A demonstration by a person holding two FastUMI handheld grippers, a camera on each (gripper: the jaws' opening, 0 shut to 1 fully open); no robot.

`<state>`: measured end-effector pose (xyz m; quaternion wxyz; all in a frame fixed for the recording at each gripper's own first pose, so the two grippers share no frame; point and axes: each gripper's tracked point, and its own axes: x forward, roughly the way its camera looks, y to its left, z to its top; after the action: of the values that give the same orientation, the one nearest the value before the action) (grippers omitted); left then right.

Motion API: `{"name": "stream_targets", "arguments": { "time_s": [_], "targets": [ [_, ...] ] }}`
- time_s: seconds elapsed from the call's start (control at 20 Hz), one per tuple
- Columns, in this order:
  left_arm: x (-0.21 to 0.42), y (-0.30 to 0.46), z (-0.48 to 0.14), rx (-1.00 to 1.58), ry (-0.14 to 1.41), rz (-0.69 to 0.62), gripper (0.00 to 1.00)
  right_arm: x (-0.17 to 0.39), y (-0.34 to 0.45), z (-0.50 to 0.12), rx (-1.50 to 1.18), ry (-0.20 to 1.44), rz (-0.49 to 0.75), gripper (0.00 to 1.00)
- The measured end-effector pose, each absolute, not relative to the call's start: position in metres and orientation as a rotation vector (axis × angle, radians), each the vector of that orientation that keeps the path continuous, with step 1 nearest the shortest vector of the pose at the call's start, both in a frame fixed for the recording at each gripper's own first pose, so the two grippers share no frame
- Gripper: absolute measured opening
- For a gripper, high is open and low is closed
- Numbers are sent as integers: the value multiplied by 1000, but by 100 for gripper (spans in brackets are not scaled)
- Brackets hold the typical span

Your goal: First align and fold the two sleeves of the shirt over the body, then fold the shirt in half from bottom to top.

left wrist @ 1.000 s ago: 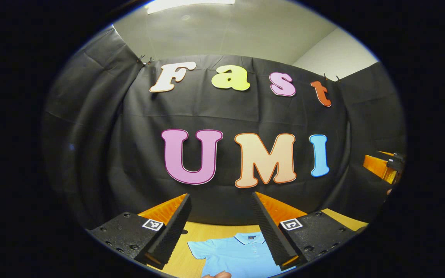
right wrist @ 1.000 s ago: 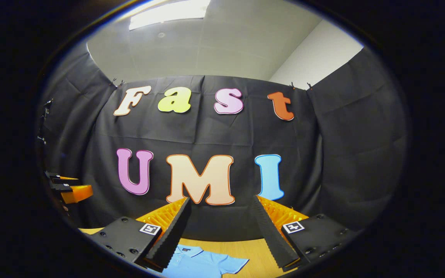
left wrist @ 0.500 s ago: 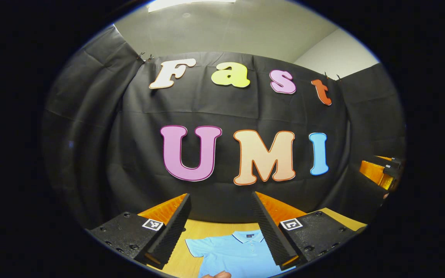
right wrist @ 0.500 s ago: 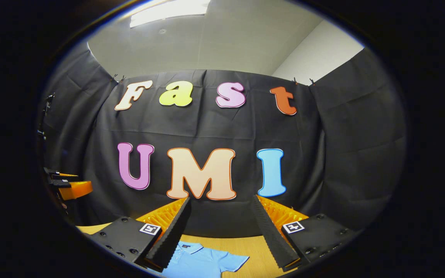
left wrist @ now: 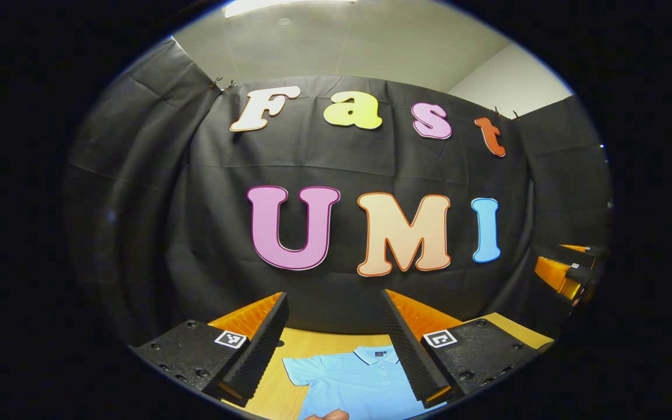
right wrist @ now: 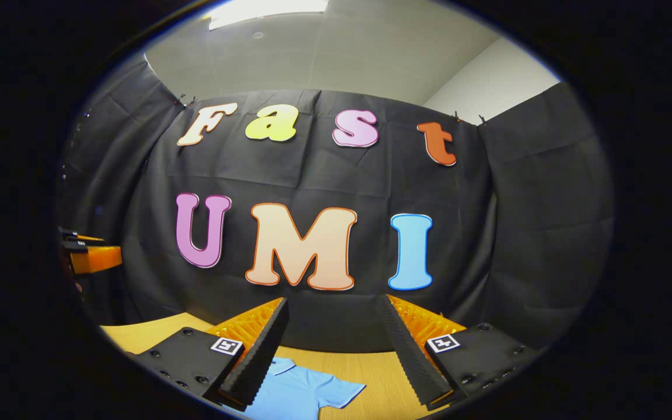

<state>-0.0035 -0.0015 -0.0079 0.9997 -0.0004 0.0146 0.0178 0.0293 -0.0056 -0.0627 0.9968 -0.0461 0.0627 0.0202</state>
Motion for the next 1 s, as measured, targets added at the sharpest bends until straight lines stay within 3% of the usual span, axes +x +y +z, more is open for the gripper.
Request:
{"name": "stream_targets", "arguments": {
  "time_s": [1.0],
  "targets": [
    [-30, 9, -25, 57, 98, 216, 94, 92, -49, -262, -151, 461, 89, 99]
  ]
}}
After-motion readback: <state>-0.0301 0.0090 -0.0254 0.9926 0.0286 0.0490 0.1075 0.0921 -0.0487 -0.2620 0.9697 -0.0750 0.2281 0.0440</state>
